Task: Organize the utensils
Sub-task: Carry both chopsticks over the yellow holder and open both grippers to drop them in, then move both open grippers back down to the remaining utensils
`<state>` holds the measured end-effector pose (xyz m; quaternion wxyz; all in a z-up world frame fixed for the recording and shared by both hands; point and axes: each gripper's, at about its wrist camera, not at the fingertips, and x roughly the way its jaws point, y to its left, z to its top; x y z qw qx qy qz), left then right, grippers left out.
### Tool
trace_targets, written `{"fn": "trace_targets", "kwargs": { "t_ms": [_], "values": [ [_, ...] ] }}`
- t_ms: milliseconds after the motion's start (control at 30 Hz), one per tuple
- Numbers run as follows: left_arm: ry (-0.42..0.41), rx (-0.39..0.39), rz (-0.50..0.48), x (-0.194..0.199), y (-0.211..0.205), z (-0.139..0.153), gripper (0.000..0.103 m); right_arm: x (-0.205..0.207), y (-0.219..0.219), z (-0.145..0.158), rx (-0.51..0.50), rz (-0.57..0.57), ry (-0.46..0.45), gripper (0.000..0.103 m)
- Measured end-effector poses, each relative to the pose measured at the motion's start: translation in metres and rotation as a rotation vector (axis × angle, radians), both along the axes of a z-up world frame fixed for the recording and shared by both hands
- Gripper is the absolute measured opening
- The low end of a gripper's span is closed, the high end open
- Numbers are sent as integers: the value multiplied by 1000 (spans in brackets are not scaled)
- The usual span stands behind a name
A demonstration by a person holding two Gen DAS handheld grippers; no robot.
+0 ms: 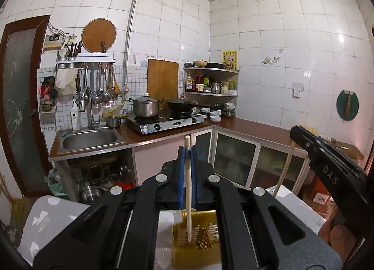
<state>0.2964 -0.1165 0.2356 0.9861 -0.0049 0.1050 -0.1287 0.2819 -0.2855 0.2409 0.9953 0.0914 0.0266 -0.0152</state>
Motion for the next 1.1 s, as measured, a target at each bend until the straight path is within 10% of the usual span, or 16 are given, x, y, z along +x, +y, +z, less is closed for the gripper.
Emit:
{"fn": "trace_targets", "kwargs": {
  "t_ms": [567, 633, 667, 733, 800, 1100],
  "values": [
    [193, 63, 45, 56, 4, -115, 4, 66, 8, -105, -63, 22, 255, 6],
    [200, 56, 51, 51, 11, -113, 4, 61, 3, -105, -52, 16, 281, 14],
    [203, 56, 50, 46, 15, -110, 6, 56, 0, -104, -47, 8, 289, 40],
    [200, 62, 59, 36, 22, -103, 23, 41, -4, -101, -50, -12, 273, 62],
    [178, 63, 92, 22, 33, -96, 75, 28, -6, -98, -59, -21, 291, 62],
    [142, 87, 176, -56, 82, -91, 98, -55, -11, -110, -32, -33, 385, 62]
  ]
}}
